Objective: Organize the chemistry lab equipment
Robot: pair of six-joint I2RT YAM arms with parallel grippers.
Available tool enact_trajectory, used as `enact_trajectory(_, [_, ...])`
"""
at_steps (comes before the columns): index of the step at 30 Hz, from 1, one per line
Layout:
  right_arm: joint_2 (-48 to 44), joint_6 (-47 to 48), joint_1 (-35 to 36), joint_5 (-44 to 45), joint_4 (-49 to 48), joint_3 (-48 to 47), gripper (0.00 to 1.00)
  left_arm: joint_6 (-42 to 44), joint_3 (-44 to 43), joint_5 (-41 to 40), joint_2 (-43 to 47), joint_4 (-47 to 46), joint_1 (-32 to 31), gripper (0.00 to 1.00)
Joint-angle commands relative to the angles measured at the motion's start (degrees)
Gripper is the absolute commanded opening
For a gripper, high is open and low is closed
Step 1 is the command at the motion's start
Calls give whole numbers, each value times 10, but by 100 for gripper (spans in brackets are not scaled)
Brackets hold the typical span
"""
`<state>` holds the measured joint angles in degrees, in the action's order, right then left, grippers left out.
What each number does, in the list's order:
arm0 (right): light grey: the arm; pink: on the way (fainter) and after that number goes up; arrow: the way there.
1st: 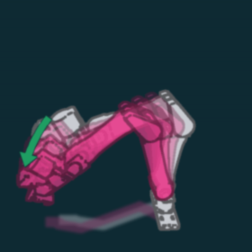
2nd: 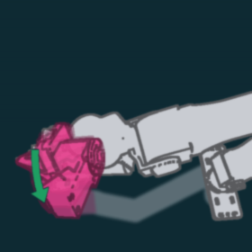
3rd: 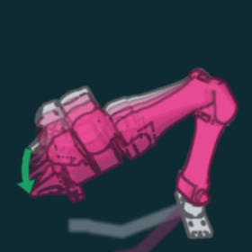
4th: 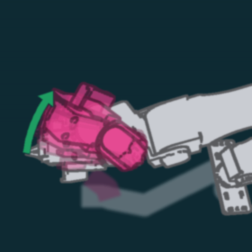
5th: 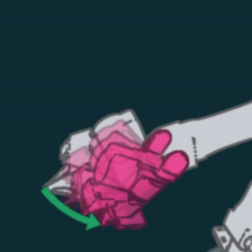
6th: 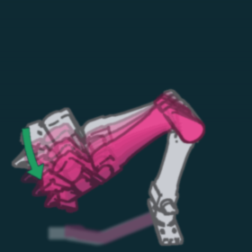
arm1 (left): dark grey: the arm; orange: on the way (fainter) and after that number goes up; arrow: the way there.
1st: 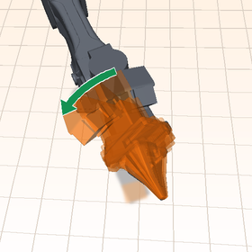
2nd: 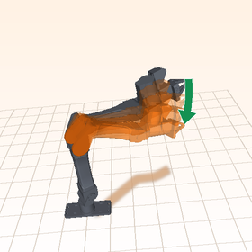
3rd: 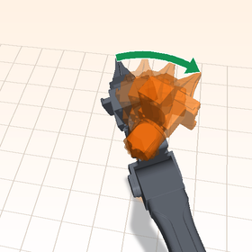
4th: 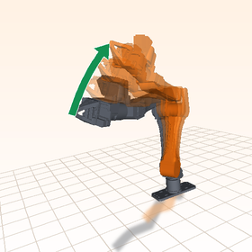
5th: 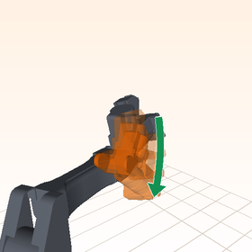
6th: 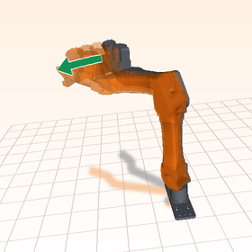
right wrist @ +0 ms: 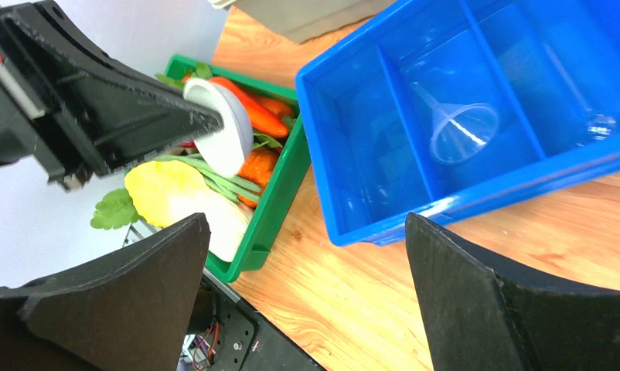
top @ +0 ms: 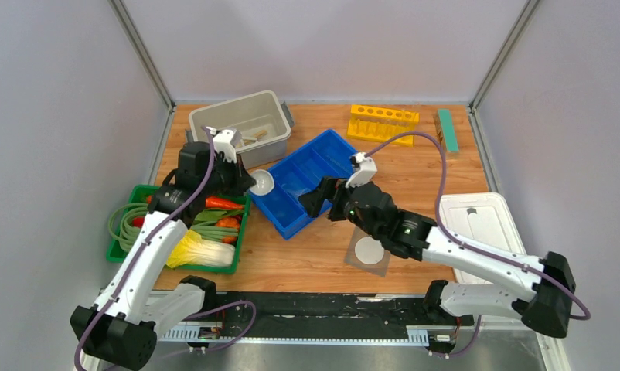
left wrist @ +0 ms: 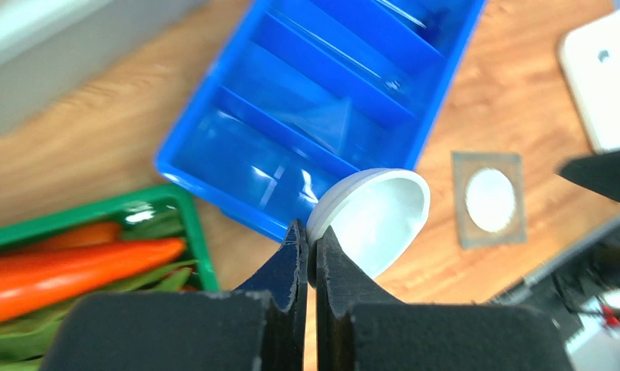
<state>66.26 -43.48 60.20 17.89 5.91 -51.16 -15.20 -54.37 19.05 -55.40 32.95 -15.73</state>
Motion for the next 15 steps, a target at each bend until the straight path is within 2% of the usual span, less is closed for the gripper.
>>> enact_trajectory(1, [-77, 16, 2, 66, 32, 38, 100, 51, -89, -136, -27, 15, 0, 0])
enact_trajectory(5, [-143, 17, 2, 84, 53, 70, 100, 96, -173, -237, -105, 25, 7, 0])
enact_trajectory(7, [-171, 17, 2, 89, 67, 78, 100, 105, -229, -258, -159, 39, 22, 0])
enact_trajectory(15, [-276, 24, 1, 117, 110, 112, 100, 87, -404, -231, -377, 74, 96, 0])
